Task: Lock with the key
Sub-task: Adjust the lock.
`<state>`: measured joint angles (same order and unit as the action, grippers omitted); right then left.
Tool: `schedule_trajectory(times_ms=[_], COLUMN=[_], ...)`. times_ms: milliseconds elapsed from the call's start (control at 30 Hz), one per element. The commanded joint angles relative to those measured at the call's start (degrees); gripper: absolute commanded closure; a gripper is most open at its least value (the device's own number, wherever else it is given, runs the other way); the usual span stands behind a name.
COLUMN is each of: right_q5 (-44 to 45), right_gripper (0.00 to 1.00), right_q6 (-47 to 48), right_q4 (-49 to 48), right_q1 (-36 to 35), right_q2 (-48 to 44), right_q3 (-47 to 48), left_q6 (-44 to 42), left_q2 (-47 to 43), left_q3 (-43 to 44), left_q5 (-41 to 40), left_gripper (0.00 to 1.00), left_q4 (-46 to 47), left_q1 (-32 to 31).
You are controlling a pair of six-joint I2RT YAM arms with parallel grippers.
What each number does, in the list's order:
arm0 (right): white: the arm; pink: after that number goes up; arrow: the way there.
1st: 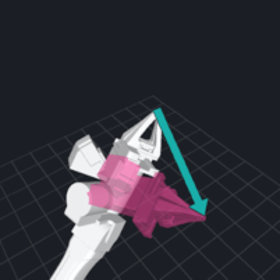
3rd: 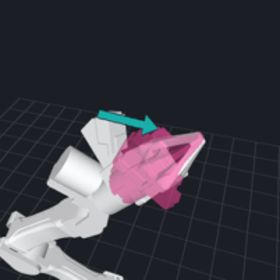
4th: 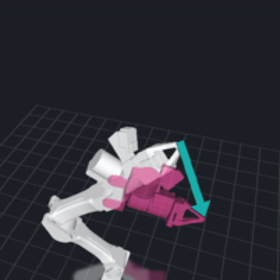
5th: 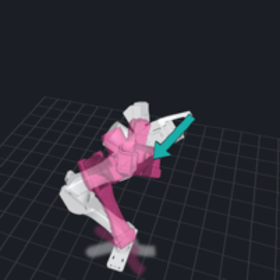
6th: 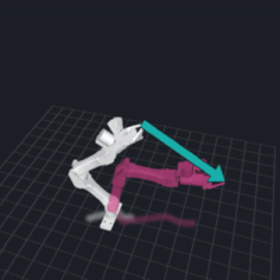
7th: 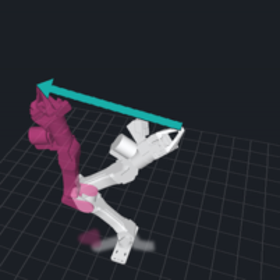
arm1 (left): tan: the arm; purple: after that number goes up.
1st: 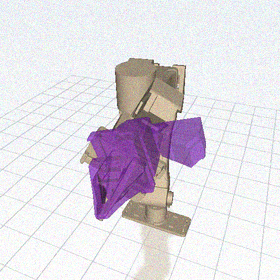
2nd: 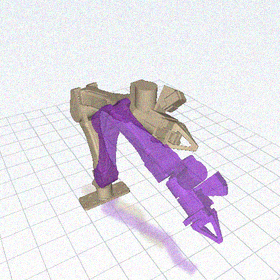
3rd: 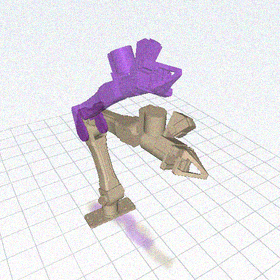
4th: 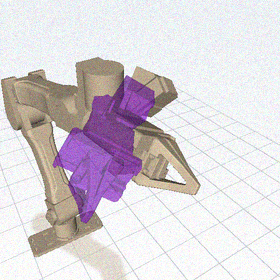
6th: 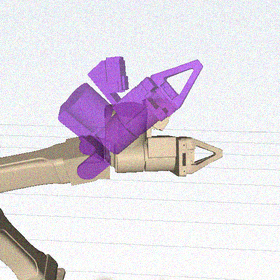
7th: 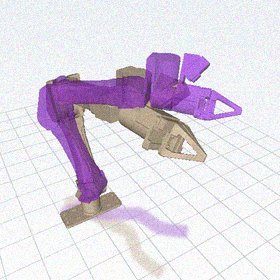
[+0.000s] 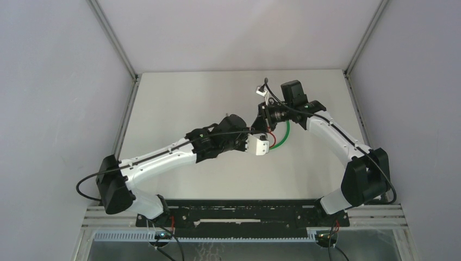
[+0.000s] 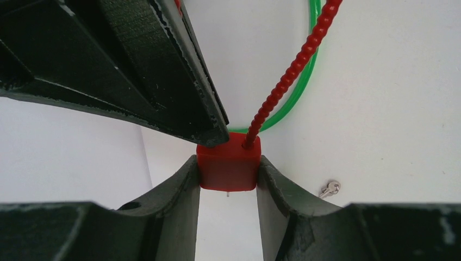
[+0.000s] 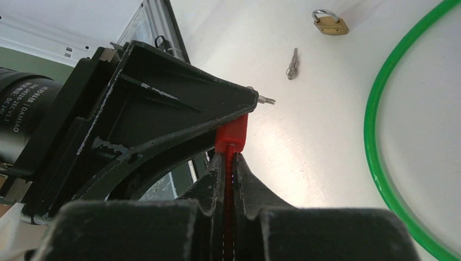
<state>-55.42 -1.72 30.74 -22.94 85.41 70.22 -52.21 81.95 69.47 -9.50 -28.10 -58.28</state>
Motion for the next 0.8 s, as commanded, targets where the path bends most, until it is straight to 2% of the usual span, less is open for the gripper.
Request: schedule_trajectory(times_ms=[0,133,200,367,500,633,767], right_q5=[-0.91,-1.25,-0.95,-0.8,-1.3,-2.64,-5.28], right_gripper=[1.0,1.0,1.0,1.0,1.0,1.0,1.0], right_q6=[1.02,1.64,2.16,2.64,3.61,6.61,11.11], right_q4=[-0.86,-0.34,-0.07,-0.09,0.29,1.42,3.03], right_q1=[0.71,2.13,2.48,2.97,3.64,4.8,5.82], right_q2=[-0.3,-0.23,-0.41,-0.59,-0.8,-2.02,-4.14], right_q3=[1.94,1.94,1.94,1.64,1.5,1.43,1.15], left_q6=[2.99,3.67,3.73,4.0,4.62,6.64,8.95], left_q2=[0.57,0.08,-0.32,-1.87,-3.39,-5.7,-8.68], left_q3=[1.41,1.11,0.78,-0.56,-1.18,-1.29,-0.59], left_q5=[-2.83,-3.32,-3.5,-3.37,-1.42,5.4,19.45], left_gripper=[0.84,0.67,0.56,0.21,0.04,0.0,0.0], left_q4=[1.69,1.77,2.05,3.58,3.55,2.03,-1.91], left_q1=[-0.14,-0.15,-0.14,0.02,0.76,3.62,8.78])
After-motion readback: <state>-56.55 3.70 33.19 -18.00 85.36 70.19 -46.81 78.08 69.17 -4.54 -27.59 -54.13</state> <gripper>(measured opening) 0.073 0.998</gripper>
